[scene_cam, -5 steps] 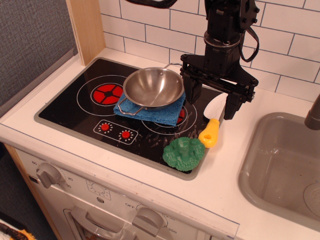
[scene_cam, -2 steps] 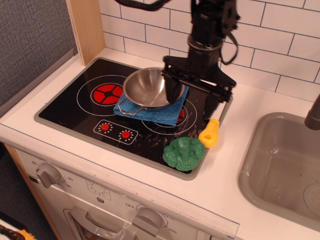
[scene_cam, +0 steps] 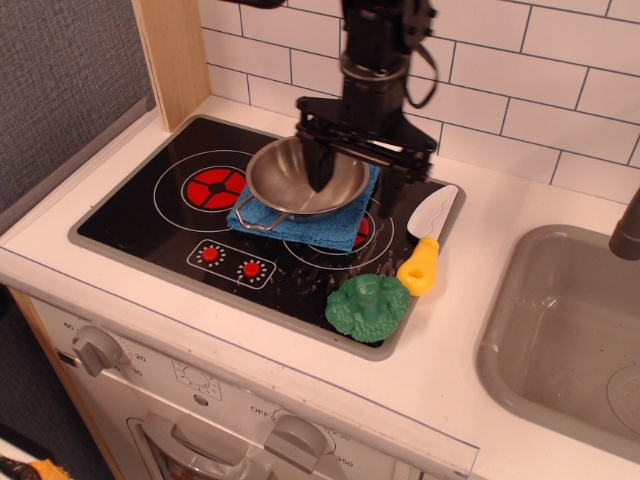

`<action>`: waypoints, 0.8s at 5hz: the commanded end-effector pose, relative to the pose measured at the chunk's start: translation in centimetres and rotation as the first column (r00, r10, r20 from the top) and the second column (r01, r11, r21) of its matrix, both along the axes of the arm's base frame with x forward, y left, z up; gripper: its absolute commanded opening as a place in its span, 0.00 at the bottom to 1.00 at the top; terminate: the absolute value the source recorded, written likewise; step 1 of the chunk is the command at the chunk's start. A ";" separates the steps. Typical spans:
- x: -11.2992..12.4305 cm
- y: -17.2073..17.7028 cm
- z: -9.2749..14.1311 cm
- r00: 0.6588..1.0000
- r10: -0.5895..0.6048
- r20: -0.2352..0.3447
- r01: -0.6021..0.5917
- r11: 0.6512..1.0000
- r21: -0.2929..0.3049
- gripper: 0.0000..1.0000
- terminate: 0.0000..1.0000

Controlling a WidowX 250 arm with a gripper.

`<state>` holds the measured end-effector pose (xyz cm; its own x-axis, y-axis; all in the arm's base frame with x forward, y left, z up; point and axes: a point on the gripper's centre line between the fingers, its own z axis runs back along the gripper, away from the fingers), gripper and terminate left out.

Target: Move the bowl to lower left of cooktop

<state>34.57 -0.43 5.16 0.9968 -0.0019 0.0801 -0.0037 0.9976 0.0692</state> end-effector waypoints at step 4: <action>1.5 1.0 0.2 0.999 -0.013 0.032 0.014 0.999 -0.032 0.00 0.00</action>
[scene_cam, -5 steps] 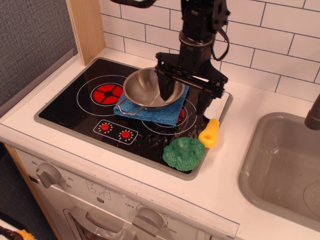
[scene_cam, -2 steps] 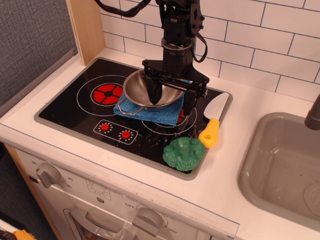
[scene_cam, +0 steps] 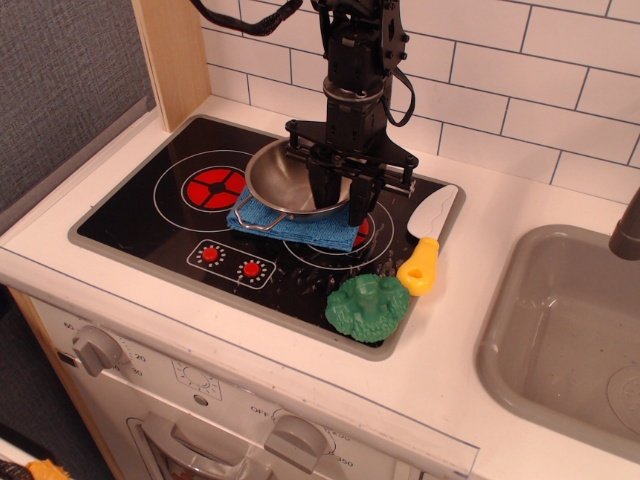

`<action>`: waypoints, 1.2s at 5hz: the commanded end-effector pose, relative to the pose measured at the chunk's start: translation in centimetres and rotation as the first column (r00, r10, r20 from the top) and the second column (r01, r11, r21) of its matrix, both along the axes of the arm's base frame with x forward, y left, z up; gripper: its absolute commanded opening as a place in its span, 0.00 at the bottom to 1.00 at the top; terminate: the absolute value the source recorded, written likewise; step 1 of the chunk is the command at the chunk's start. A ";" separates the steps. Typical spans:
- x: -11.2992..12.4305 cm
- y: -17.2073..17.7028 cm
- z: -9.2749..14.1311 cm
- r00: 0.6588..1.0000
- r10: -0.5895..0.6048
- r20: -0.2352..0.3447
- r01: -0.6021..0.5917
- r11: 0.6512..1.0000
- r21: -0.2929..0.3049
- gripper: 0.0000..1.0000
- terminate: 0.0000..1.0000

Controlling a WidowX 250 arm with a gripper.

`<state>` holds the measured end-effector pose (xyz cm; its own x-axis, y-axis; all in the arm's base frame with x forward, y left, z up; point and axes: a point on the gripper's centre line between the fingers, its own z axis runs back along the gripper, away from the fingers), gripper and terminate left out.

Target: Move the bowl to lower left of cooktop

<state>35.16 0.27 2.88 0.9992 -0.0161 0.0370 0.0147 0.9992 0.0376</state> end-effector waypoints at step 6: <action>-7.8 10.1 6.9 0.992 0.098 0.082 -0.101 0.994 0.029 0.00 0.00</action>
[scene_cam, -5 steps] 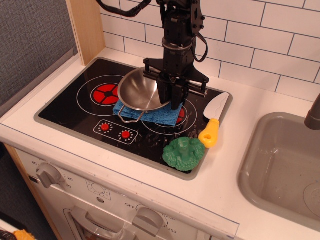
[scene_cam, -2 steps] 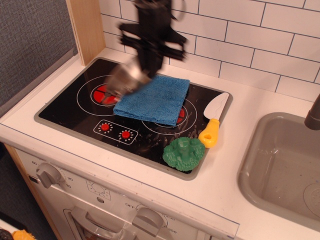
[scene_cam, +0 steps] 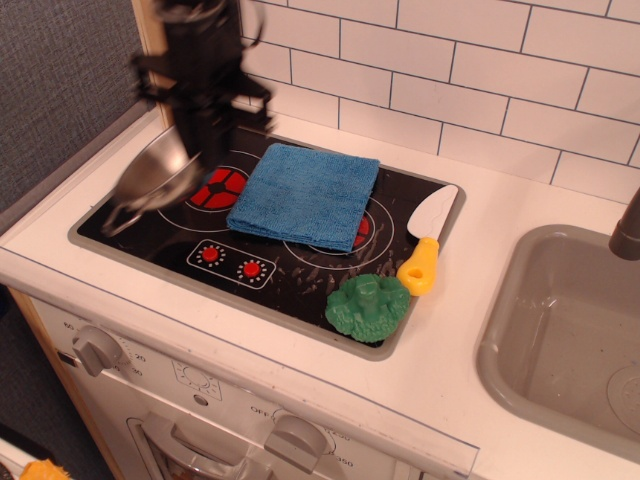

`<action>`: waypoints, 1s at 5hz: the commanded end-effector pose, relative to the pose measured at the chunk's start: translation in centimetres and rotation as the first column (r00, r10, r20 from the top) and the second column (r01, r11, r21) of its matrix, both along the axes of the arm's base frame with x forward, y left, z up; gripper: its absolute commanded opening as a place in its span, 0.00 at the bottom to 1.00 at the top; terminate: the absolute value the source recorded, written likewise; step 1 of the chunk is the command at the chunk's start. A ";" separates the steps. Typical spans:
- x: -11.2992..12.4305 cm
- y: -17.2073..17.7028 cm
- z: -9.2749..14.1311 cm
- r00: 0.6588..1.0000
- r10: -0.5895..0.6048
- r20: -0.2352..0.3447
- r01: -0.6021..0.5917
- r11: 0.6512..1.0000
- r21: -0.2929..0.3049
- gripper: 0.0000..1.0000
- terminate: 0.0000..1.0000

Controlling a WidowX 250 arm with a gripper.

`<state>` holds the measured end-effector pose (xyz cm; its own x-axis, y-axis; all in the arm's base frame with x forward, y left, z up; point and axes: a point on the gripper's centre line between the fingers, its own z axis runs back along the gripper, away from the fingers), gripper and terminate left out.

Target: Move the bowl to lower left of cooktop

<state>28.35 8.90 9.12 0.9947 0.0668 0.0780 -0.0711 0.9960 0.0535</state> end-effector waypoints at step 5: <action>-0.4 5.2 -3.4 0.998 0.063 -0.022 -0.063 0.998 0.019 1.00 0.00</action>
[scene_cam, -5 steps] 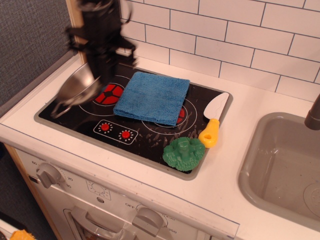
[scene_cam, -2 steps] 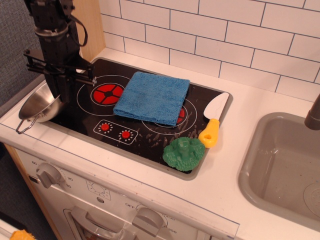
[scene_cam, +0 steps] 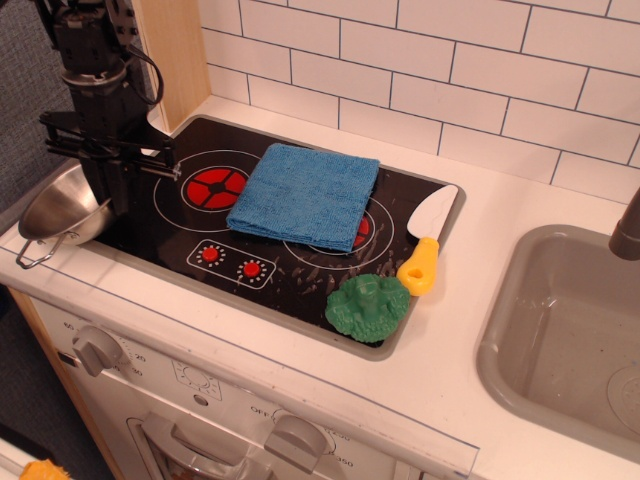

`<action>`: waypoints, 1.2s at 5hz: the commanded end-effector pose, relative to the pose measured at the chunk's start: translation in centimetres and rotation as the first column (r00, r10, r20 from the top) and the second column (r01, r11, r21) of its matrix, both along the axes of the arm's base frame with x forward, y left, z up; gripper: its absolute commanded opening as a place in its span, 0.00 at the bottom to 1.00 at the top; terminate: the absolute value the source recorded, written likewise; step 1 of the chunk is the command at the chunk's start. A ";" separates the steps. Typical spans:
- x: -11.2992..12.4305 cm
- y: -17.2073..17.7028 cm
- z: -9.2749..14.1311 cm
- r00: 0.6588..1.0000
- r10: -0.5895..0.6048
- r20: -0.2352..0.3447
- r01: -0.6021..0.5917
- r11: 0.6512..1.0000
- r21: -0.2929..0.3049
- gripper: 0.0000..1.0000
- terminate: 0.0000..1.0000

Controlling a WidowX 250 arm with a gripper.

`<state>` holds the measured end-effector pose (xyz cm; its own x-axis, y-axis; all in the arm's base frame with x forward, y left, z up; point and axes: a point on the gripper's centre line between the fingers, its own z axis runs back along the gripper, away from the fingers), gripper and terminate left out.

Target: Move the bowl to lower left of cooktop

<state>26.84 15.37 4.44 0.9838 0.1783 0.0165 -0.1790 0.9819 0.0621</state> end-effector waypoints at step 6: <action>4.2 -8.0 5.2 0.975 -0.198 0.098 0.193 0.980 0.053 1.00 1.00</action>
